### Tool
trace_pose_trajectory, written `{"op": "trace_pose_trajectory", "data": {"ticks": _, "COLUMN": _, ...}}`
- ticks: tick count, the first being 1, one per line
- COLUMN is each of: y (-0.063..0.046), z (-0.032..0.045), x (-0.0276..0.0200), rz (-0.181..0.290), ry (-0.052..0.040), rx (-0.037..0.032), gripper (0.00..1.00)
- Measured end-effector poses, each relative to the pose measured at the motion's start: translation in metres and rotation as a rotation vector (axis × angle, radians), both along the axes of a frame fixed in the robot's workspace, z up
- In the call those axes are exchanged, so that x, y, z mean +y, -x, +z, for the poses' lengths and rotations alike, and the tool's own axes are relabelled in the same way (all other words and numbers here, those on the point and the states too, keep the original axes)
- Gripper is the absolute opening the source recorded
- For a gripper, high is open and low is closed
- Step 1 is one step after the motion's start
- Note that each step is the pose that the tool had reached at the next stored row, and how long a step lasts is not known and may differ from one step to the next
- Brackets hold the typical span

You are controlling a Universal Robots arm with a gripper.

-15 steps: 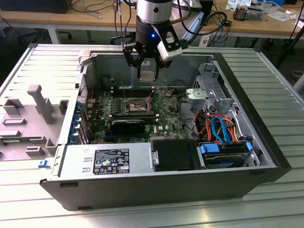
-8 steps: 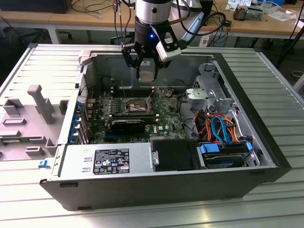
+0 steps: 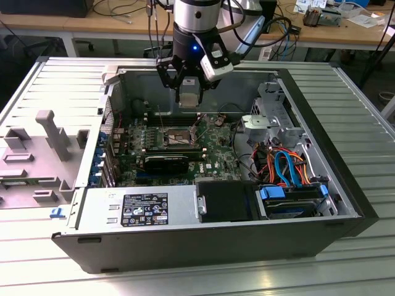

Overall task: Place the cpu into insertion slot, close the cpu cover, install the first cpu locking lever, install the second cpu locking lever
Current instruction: 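Place the cpu into insertion slot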

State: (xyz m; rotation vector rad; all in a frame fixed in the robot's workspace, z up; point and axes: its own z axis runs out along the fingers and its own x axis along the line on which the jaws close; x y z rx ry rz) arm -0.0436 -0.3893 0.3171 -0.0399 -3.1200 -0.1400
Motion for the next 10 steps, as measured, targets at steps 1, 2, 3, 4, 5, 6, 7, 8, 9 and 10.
{"op": "trace_pose_trajectory", "data": {"ticks": 1, "y": 0.0008, "z": -0.0004, "x": -0.001, "rz": 0.0, "ry": 0.0, "rx": 0.0, "gripper": 0.54}}
{"op": "trace_pose_trajectory", "data": {"ticks": 2, "y": 0.0012, "z": -0.0006, "x": -0.0016, "rz": 0.0, "ry": 0.0, "rx": 0.0, "gripper": 0.54}}
{"op": "trace_pose_trajectory", "data": {"ticks": 3, "y": 0.0015, "z": -0.0008, "x": -0.0021, "rz": 0.0, "ry": 0.0, "rx": 0.0, "gripper": 0.54}}
{"op": "trace_pose_trajectory", "data": {"ticks": 4, "y": 0.0019, "z": -0.0012, "x": -0.003, "rz": 0.0, "ry": 0.0, "rx": 0.0, "gripper": 0.54}}
{"op": "trace_pose_trajectory", "data": {"ticks": 5, "y": 0.0023, "z": -0.0017, "x": -0.0039, "rz": 0.0, "ry": 0.0, "rx": 0.0, "gripper": 0.54}}
{"op": "trace_pose_trajectory", "data": {"ticks": 6, "y": 0.0025, "z": -0.002, "x": -0.0045, "rz": 0.0, "ry": -0.0001, "rx": 0.0, "gripper": 0.54}}
{"op": "trace_pose_trajectory", "data": {"ticks": 7, "y": 0.0025, "z": -0.0022, "x": -0.0047, "rz": 0.0, "ry": -0.0003, "rx": -0.0001, "gripper": 0.54}}
{"op": "trace_pose_trajectory", "data": {"ticks": 8, "y": 0.0025, "z": -0.0022, "x": -0.0047, "rz": 0.0, "ry": -0.0001, "rx": -0.0001, "gripper": 0.54}}
{"op": "trace_pose_trajectory", "data": {"ticks": 9, "y": 0.0024, "z": -0.0021, "x": -0.0048, "rz": 0.0, "ry": 0.0, "rx": 0.0, "gripper": 0.54}}
{"op": "trace_pose_trajectory", "data": {"ticks": 10, "y": 0.0024, "z": -0.0021, "x": -0.0048, "rz": 0.0, "ry": 0.0001, "rx": 0.0, "gripper": 0.54}}
